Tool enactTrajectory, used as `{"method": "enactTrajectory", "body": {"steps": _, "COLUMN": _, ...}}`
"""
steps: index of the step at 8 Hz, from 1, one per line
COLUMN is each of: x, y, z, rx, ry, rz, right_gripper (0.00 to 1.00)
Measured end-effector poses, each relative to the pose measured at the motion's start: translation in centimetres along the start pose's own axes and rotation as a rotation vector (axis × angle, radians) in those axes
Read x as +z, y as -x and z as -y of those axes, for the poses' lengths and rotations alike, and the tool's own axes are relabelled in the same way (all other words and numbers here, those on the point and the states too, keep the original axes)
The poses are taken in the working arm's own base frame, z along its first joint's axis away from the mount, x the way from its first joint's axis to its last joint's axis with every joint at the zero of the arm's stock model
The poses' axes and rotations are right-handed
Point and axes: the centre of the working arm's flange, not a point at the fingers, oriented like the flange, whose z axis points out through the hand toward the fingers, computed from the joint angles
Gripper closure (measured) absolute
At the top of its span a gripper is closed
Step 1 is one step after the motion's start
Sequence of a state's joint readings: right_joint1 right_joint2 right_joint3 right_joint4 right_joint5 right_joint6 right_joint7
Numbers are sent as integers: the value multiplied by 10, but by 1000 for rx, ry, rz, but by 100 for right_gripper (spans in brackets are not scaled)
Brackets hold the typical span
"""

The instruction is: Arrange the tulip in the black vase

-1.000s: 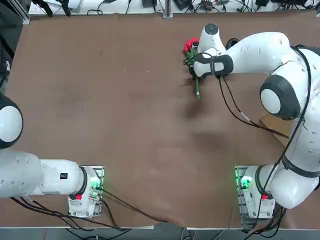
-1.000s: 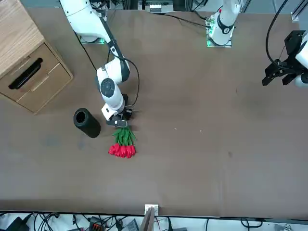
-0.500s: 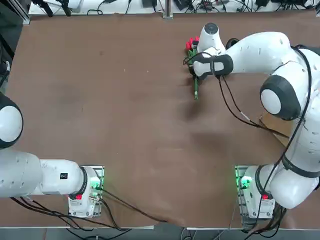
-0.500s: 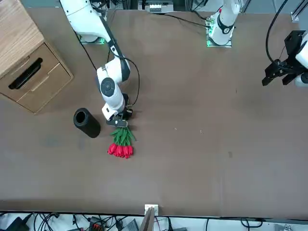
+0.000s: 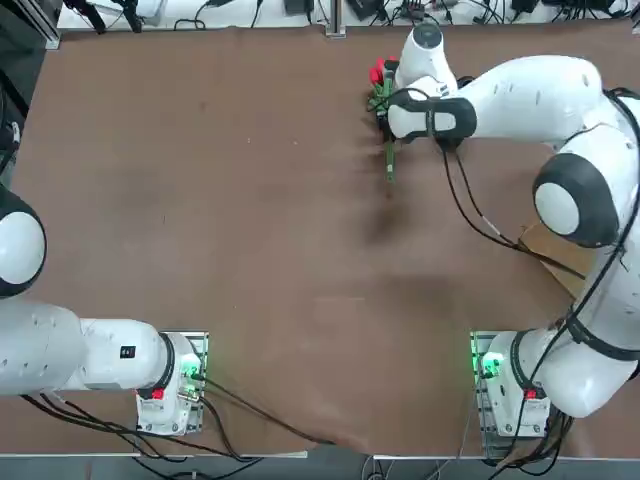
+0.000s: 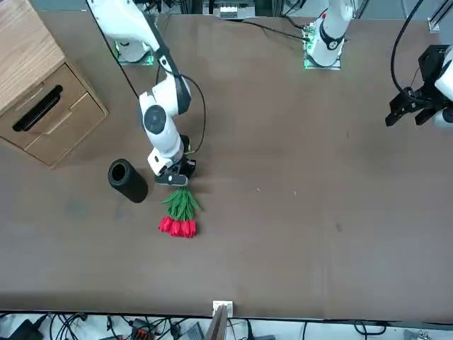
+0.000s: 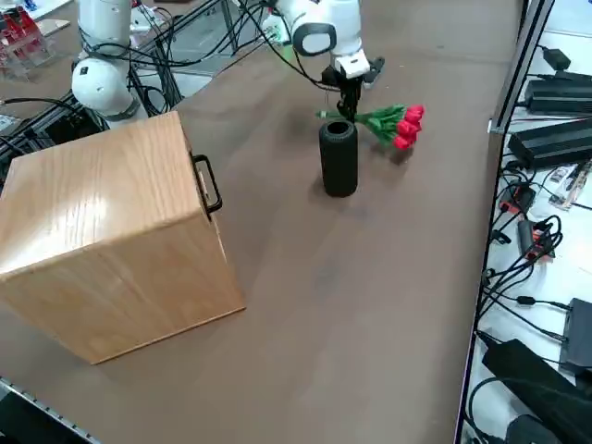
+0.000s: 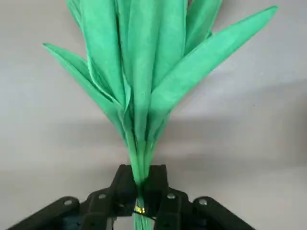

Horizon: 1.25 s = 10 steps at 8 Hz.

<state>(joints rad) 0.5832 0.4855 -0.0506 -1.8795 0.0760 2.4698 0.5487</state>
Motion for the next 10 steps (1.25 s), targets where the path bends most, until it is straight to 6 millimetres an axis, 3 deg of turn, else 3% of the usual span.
{"method": "enactTrajectory", "body": {"steps": 4, "x": -63, "y": -3, "z": 21, "rx": 58, "ry": 51, "rz": -24, "right_gripper": 88}}
{"method": "enactTrajectory", "body": {"steps": 6, "x": -105, "y": -17, "z": 25, "rx": 118, "ry": 141, "rz": -1, "right_gripper": 88}}
{"method": "enactTrajectory", "body": {"steps": 10, "x": -202, "y": -52, "z": -9, "rx": 207, "ry": 382, "rz": -14, "right_gripper": 88}}
